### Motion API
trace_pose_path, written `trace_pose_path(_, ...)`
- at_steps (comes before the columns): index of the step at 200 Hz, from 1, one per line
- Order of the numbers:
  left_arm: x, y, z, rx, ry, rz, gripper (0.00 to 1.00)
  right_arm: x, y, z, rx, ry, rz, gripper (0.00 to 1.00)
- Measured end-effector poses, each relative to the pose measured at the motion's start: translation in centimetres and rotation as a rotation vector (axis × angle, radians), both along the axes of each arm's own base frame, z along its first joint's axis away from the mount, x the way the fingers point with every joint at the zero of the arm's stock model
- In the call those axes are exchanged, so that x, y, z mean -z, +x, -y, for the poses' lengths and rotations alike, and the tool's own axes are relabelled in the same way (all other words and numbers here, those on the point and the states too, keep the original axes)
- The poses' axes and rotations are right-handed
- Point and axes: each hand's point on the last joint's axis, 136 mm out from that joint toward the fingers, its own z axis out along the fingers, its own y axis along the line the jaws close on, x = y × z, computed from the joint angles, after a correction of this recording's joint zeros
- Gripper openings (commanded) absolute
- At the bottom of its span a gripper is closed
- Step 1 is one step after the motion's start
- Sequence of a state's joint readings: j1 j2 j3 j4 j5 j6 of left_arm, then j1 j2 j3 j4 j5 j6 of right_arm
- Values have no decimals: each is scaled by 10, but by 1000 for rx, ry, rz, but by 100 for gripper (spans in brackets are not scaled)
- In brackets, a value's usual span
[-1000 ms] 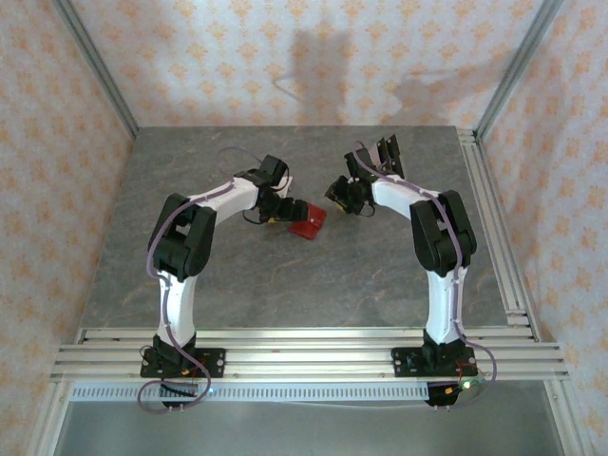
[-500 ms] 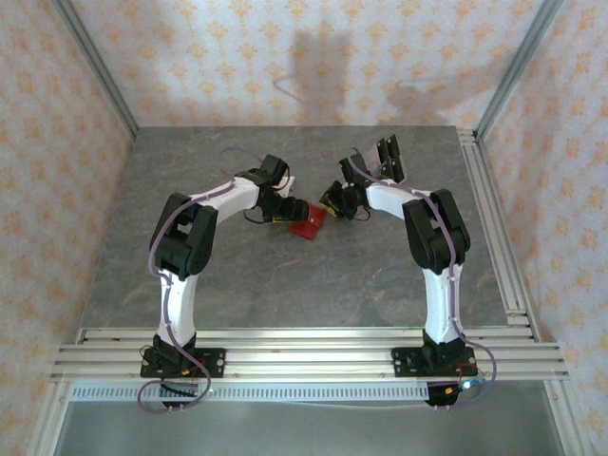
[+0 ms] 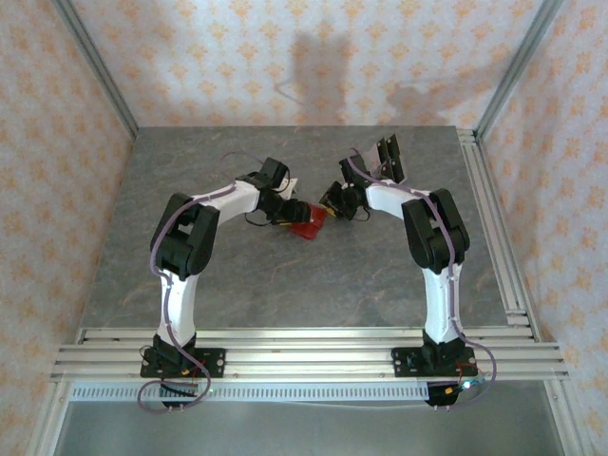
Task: Put the credit cards into the card holder
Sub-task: Rotate the card holder at the center of the table, then pick up the card holder from the center of the table.
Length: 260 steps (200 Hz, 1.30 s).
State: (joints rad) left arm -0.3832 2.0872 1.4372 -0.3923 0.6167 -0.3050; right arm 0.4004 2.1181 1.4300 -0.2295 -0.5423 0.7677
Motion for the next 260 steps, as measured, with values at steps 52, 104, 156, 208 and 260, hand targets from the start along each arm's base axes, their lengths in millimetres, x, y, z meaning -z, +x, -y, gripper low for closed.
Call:
trace_pose_path(52,-3,-8,9,-5,-79,-3,51,1,0,0,0,0,0,24)
trace_pose_path(104,-9,-24,21,-3,-151,-31,33,2,-1,0,0,0,0,23)
trace_pose_path(156,-15,-18,24,-17,-171,-11,42,1,0,-1,-7,7,9,36)
trace_pose_path(208,-29,-7,7,-93,-99,70,58,-6,-3,-2,-47,-15,38,46)
trace_pose_path(260,-31,10,-19,-194,-27,94,64,-4,-21,7,-107,-102,17,47)
